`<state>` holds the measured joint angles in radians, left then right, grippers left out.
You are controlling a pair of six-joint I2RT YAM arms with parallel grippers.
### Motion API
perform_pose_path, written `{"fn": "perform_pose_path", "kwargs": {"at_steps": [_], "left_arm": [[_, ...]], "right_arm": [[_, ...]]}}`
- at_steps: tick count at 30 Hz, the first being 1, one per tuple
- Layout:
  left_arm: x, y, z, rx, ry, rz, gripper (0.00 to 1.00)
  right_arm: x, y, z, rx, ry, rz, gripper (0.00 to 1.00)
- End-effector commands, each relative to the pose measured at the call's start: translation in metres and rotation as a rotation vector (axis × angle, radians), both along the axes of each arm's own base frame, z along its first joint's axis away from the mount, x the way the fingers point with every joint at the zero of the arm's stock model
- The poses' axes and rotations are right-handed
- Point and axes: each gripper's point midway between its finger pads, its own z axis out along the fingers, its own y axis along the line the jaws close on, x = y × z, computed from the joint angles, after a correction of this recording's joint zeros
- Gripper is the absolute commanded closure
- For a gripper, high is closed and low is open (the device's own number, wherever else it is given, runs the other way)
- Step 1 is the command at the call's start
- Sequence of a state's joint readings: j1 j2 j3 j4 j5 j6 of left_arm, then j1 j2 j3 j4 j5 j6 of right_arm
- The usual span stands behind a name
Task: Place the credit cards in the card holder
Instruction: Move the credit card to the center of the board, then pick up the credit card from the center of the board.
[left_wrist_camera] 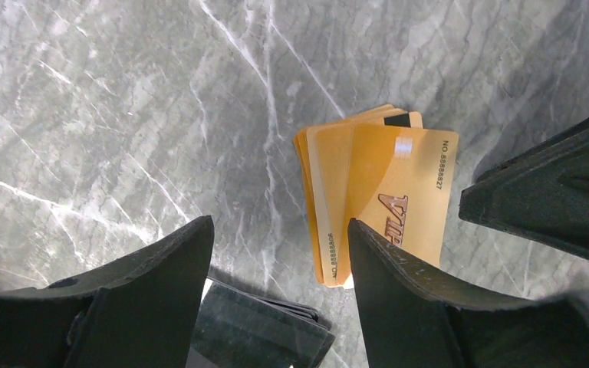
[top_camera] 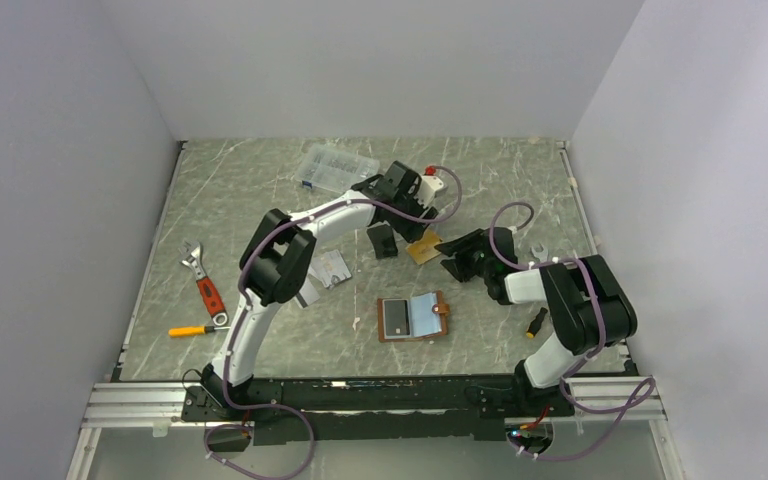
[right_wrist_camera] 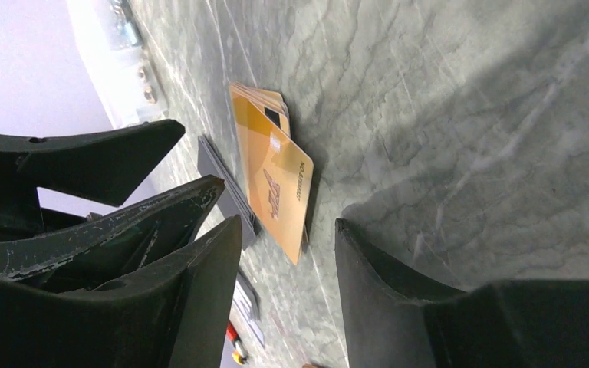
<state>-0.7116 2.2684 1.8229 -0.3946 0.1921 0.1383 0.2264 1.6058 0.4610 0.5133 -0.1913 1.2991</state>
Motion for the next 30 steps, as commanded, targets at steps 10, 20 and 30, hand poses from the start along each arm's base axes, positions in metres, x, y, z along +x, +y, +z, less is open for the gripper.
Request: {"fn": "perform_pose_path", "kwargs": {"at_steps": [10, 20, 30], "left_arm": [[0.006, -0.002, -0.005, 0.054, -0.056, -0.012, 0.33], [-0.005, -0.011, -0.011, 0.074, -0.070, -0.066, 0.34], [-0.008, -0.013, -0.010, 0.087, -0.077, -0.080, 0.34]], "right_arm": [[-0.001, -0.015, -0.038, -0.020, 0.069, -0.091, 0.52], [-0.003, -0.014, -0.040, 0.007, 0.064, -0.099, 0.62], [-0.010, -0.012, -0.039, 0.025, 0.062, -0.092, 0.78]]}}
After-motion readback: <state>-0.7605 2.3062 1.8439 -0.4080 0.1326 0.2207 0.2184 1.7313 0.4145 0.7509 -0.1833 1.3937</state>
